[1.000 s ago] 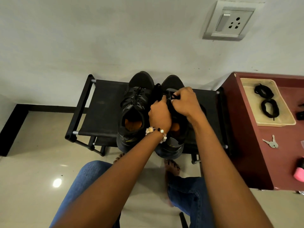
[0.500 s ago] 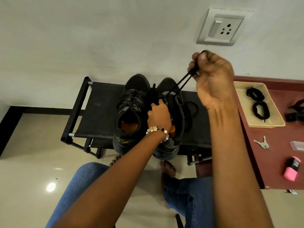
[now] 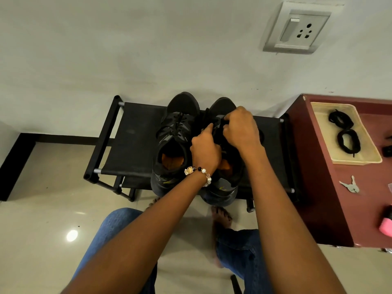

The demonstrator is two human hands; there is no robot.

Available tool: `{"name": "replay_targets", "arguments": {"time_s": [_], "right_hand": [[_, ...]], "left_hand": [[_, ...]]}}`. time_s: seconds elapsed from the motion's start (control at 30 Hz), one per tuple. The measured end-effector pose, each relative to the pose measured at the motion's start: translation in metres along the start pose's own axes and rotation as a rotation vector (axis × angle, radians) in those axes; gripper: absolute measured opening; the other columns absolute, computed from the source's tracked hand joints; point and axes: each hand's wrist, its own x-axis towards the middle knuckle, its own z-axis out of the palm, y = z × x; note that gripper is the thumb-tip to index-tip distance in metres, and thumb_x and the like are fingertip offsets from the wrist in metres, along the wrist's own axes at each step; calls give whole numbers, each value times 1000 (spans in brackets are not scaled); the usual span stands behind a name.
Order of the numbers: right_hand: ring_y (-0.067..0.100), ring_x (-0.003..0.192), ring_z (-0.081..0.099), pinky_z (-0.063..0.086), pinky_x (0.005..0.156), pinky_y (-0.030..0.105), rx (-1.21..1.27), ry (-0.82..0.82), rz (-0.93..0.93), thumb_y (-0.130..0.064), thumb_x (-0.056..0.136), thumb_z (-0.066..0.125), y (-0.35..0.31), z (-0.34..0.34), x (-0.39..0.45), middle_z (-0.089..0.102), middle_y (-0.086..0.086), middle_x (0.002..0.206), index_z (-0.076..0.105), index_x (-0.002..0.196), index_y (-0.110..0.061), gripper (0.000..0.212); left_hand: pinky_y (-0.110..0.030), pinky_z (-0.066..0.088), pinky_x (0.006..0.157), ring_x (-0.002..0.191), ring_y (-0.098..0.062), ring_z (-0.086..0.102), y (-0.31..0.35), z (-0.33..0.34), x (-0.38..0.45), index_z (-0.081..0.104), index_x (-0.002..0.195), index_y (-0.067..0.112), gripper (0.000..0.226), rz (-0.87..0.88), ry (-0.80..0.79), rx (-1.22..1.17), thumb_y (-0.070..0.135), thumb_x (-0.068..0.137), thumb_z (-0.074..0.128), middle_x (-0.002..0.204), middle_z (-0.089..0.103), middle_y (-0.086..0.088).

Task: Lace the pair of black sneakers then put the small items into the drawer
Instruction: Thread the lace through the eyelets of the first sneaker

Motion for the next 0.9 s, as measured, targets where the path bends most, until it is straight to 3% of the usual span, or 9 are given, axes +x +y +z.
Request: {"name": "replay_targets", "arguments": {"time_s": [0.17,0.27,0.37,0.47,0.53,0.6,0.67,0.8,0.9], "right_hand": [[33,103,55,50,79,43,54,27,39,-22,95,59,1,4,0,60,17,105,67,94,-1,23],[20,77,63,53,74,42,665,40,197,-16,94,59,4,-11,-1,63,11,77,64,77,1,24],[6,73,66,54,65,20,1300,75,208,-4,99,50,1,-54,-12,67,6,81,65,93,1,17],[25,76,67,56,87,42,1800,139,24,-3,100,46,10,-92,-18,67,10,81,58,87,-4,18],[19,62,56,56,79,44,1924,196,-54,-4,99,48,15,-100,-18,63,10,78,57,83,-5,18],[14,54,45,46,56,30,1853,284,-43,-5,99,50,17,-93,-16,61,8,77,58,84,-6,18],[10,52,44,39,52,26,1513,381,-14,-9,97,56,18,-78,-10,64,6,79,63,90,-6,10],[15,95,64,49,89,29,551,212,-18,-15,89,68,19,-34,0,68,9,113,69,115,-7,27],[35,108,59,48,88,38,149,-45,-59,-16,90,66,8,-8,2,61,19,119,68,116,-2,29]], "left_hand": [[-46,50,91,104,-36,59,2,1,0,40,145,14,57,6,-7,36,-3,91,44,116,62,-18],[-46,48,96,113,-35,56,3,3,2,40,145,13,58,9,-13,80,-4,90,48,123,59,-17],[-45,47,99,117,-35,53,2,4,3,38,146,12,59,-11,-22,97,-4,90,50,127,57,-17],[-43,47,99,118,-34,51,2,3,3,35,148,13,60,-8,-18,121,-4,91,47,127,58,-17],[-44,47,99,119,-35,49,2,3,2,34,149,14,61,-10,-24,121,-5,91,45,127,58,-17],[-44,48,97,118,-35,51,3,2,2,35,148,14,62,-9,-26,112,-6,91,45,126,58,-18],[-43,48,97,116,-35,54,2,1,2,36,148,14,61,-8,-18,98,-6,90,45,127,58,-18],[-38,50,92,109,-33,57,2,-2,-1,40,146,15,59,-7,10,39,-5,91,44,119,61,-16],[-36,53,83,97,-32,62,3,-3,-3,43,144,15,59,-7,43,-26,-7,89,42,111,65,-16]]}}
